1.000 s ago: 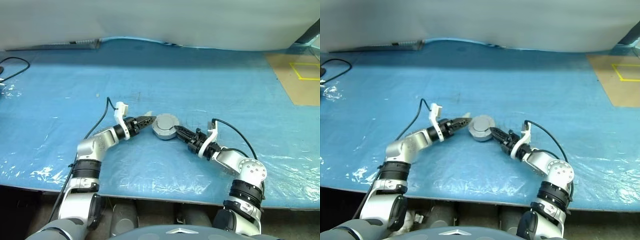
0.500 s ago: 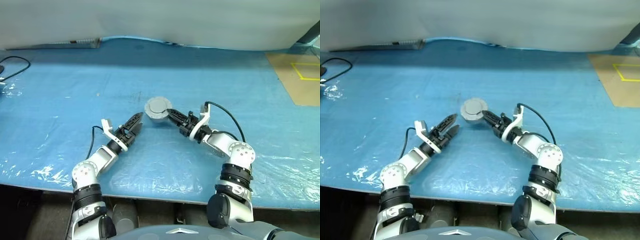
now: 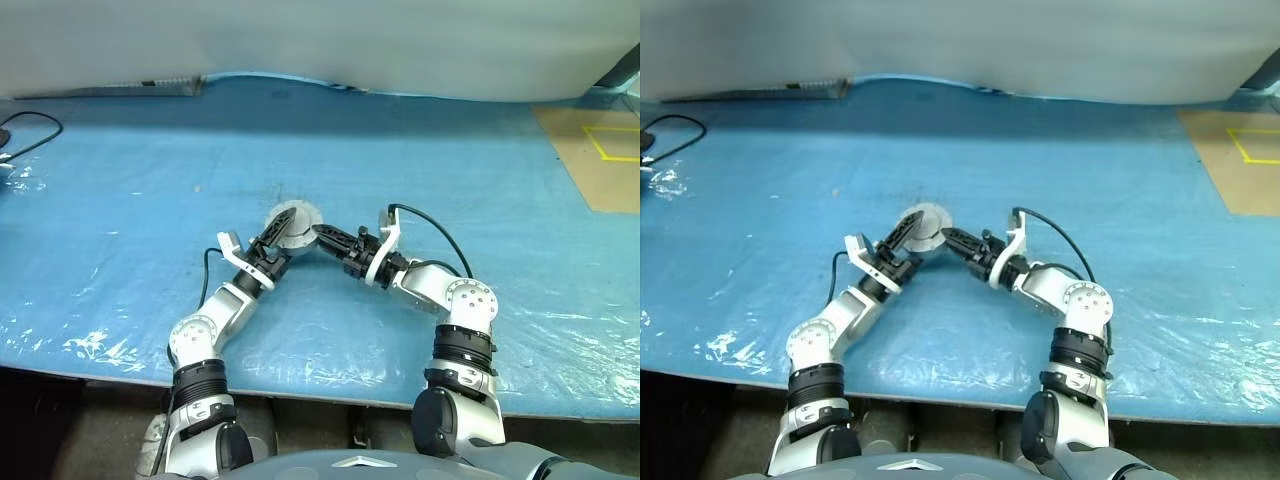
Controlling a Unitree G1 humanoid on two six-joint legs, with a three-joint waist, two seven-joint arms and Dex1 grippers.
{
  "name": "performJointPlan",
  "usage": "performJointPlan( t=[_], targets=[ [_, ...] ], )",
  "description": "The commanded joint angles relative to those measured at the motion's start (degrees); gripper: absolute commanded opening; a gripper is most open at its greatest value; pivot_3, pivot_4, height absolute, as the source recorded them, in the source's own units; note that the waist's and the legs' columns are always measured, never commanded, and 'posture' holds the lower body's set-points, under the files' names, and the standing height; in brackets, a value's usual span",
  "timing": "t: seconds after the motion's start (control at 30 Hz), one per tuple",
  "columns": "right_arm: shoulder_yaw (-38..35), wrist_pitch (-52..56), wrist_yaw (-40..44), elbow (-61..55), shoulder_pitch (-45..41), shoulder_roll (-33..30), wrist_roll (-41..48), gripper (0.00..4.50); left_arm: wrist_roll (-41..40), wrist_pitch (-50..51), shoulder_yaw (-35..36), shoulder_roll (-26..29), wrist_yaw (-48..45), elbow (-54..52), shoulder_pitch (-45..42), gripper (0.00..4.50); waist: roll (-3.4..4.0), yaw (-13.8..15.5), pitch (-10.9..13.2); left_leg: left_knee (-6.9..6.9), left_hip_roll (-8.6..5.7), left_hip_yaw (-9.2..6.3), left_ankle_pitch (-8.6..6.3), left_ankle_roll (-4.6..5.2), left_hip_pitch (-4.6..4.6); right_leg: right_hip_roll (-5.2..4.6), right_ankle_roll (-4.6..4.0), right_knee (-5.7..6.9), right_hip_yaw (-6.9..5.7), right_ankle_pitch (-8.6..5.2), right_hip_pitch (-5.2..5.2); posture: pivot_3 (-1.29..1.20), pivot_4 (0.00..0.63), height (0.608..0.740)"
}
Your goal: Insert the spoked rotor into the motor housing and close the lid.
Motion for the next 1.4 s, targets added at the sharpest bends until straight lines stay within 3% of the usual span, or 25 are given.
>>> performJointPlan(
  t=[0.03, 0.23, 0.53, 0.73, 0.87, 1.2, 1.4],
  targets=[
    [0.6, 0.2, 0.3, -3.1, -0.5, 0.3, 5.0, 1.03, -2.0, -1.0, -0.7, -0.5, -0.5, 0.4, -0.8, 4.14, 0.0, 0.0, 0.0, 0.0, 0.0, 0.0, 0.0, 0.0, 0.0, 0.0, 0.0, 0.0, 0.0, 0.0, 0.0, 0.0, 0.15, 0.74],
    [0.7, -0.6, -1.1, -2.8, 0.1, -0.4, 6.1, 1.03, -3.1, -1.3, -0.7, 0.1, 0.1, -0.5, -0.2, 2.38, 0.0, 0.1, 0.0, 0.06, -0.01, -0.01, 0.0, 0.0, 0.0, 0.0, 0.02, 0.06, 0.0, 0.01, 0.01, 0.0, 0.15, 0.74],
    [8.7, -8.6, 6.2, -8.4, 2.7, -4.8, -2.3, 1.03, -0.8, -4.6, -1.0, 3.1, 1.9, 0.8, -3.1, 2.39, -0.01, 0.2, 0.0, 0.16, 0.0, -0.03, 0.0, 0.0, -0.01, 0.0, 0.05, 0.12, -0.01, 0.03, 0.02, 0.0, 0.15, 0.74],
    [19.6, -17.7, 13.7, -13.8, 5.2, -11.4, -14.1, 3.02, 6.2, -10.7, -0.7, 10.2, 0.7, 13.8, -13.0, 2.39, -0.02, 0.3, 0.0, 0.36, -0.02, -0.09, 0.0, 0.01, 0.06, 0.0, 0.1, 0.31, 0.04, 0.07, 0.06, 0.0, 0.15, 0.74],
    [33.5, -33.6, 20.2, -17.6, 7.9, -19.2, -32.0, 4.48, 12.0, -15.6, -1.3, 14.6, -4.2, 27.4, -22.5, 2.39, -0.12, 1.0, 0.1, 0.59, -0.03, -0.18, 0.01, 0.0, -0.03, 0.0, 0.11, 0.49, -0.01, 0.08, 0.05, 0.0, 0.15, 0.74],
    [44.5, -59.4, 19.6, -13.9, 11.3, -22.2, -57.4, 4.5, 23.7, -27.0, -0.7, 17.6, -13.0, 54.4, -40.1, 2.39, -0.43, 1.3, 0.3, 1.09, -0.05, -0.4, 0.0, 0.0, -0.26, -0.04, 0.11, 0.91, -0.05, 0.08, -0.05, 0.0, 0.15, 0.74],
    [44.5, -62.7, 19.9, -11.8, 12.2, -21.5, -61.5, 4.5, 28.5, -32.8, 0.4, 16.9, -10.5, 60.8, -44.0, 2.39, -0.55, 1.2, 0.3, 1.1, -0.05, -0.44, 0.0, 0.01, -0.27, -0.03, 0.09, 0.93, -0.05, 0.09, -0.05, 0.0, 0.15, 0.74]
  ],
)
